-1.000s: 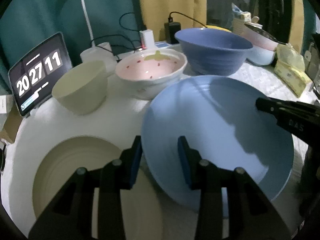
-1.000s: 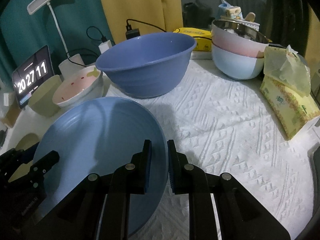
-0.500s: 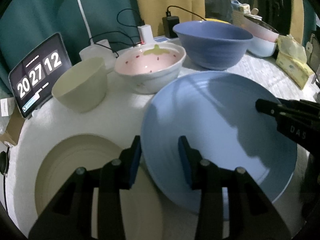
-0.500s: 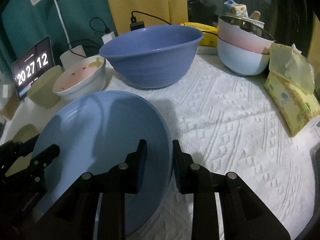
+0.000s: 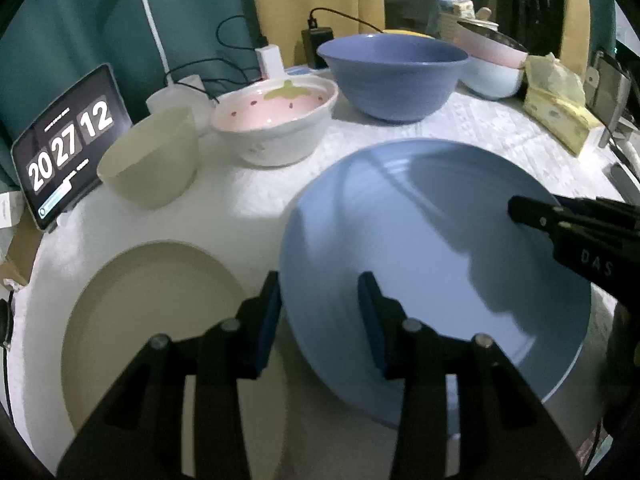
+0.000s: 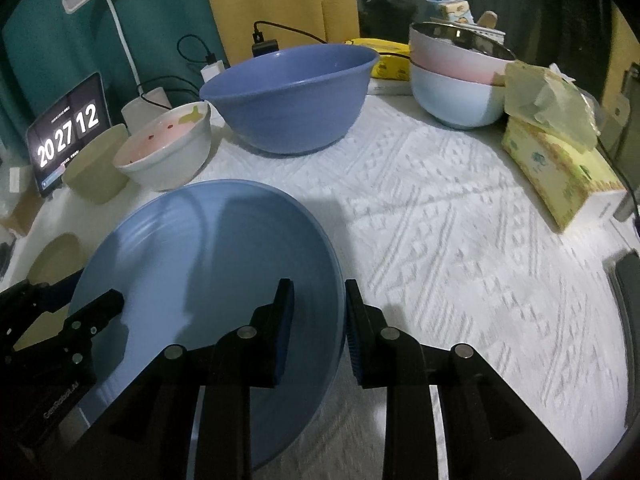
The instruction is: Organize plates and bowls
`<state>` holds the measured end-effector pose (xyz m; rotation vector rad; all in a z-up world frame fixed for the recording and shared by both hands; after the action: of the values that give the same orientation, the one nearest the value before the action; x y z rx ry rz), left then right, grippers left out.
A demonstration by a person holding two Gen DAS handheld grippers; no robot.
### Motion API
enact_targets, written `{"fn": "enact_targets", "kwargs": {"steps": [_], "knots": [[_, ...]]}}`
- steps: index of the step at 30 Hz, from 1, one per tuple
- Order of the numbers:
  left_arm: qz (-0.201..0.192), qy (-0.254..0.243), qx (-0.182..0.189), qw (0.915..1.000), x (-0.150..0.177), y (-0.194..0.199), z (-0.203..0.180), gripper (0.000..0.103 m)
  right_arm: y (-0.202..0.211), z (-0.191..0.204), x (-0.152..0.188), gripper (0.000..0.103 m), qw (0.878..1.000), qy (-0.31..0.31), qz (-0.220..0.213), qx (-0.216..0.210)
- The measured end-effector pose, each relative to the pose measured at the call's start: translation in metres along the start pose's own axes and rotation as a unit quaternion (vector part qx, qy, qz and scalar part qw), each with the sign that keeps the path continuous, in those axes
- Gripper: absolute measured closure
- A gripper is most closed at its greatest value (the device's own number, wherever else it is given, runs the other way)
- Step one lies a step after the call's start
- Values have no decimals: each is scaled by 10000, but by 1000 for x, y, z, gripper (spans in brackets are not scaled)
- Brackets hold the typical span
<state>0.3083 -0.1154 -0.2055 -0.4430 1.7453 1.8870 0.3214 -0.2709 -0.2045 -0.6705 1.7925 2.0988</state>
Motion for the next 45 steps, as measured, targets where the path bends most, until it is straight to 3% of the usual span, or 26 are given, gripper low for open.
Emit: {"fn": "enact_targets", "kwargs": {"steps": [13,23,45], "knots": [[-23,-1,362,9993,11,13,-5,56,23,-5,17,76,9997,-161,-94,186],[-586,350,460,9966,6,46,16,52,49,2,9,76,9986,-74,-400,337],[-910,937,411,9906,28,74,78,51,63,78,9,76,9979,497,-405,16]]}}
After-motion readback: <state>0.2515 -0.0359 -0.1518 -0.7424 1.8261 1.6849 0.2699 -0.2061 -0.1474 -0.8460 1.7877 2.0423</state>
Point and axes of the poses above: each gripper's, at about its wrist camera, not at the fingertips, and y roughly against the way its jaws point, z to its left, x to its underside, the point moved 6 cm from there along -y, roughly the way its jaws point, and after that the axes turned 4 degrees about z, right-handed, at the moved point
